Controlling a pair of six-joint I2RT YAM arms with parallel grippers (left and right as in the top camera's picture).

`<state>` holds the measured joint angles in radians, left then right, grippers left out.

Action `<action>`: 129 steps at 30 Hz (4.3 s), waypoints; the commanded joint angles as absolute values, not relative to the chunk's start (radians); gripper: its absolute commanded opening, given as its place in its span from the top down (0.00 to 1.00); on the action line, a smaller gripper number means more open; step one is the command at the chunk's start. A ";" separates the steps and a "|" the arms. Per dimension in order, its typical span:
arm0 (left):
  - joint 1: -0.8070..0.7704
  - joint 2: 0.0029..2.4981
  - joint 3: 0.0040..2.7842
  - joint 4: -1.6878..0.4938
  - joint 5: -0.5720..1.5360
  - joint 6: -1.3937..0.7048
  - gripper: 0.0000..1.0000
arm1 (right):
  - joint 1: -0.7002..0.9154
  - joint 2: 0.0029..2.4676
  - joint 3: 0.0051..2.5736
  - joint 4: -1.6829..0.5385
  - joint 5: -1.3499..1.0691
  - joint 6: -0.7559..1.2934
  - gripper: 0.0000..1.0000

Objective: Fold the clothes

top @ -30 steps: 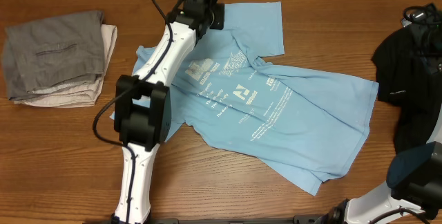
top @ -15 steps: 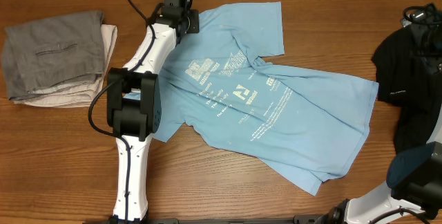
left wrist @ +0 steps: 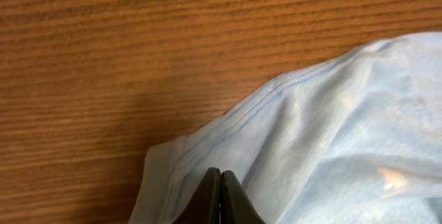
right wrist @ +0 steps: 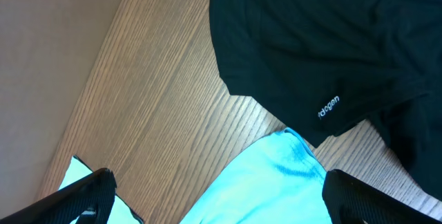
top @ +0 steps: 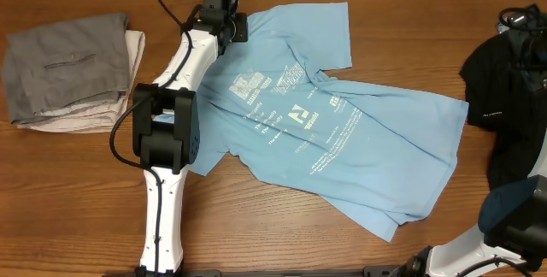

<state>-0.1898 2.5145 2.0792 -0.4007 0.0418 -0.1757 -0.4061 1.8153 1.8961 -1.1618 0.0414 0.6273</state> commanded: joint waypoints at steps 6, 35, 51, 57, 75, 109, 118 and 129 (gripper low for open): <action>-0.195 2.601 2.082 -0.340 0.054 -0.167 0.96 | -0.414 1.809 1.912 -1.158 0.051 0.620 0.00; 0.094 2.550 2.207 -0.553 0.211 -0.410 0.89 | -0.414 1.809 1.912 -1.158 0.051 0.620 0.00; -0.132 2.080 2.472 -1.075 0.029 -0.343 0.70 | -0.414 1.809 1.912 -1.158 0.051 0.620 0.00; -0.216 1.982 2.472 -1.346 0.022 -0.344 0.67 | -0.414 1.809 1.912 -1.158 0.051 0.620 0.00; -0.263 1.874 2.386 -1.690 0.101 -0.257 0.84 | -0.414 1.809 1.912 -1.158 0.051 0.620 0.00; -0.281 1.419 1.227 -1.175 0.060 -0.348 0.87 | -0.128 1.647 1.486 -1.670 -0.356 0.402 0.96; -0.281 1.420 1.200 -1.116 0.019 -0.348 0.88 | 0.035 1.508 0.987 -1.457 -0.331 0.646 0.96; -0.279 1.543 1.199 -0.991 0.019 -0.406 0.92 | 0.075 1.464 0.820 -1.286 -0.269 0.781 0.96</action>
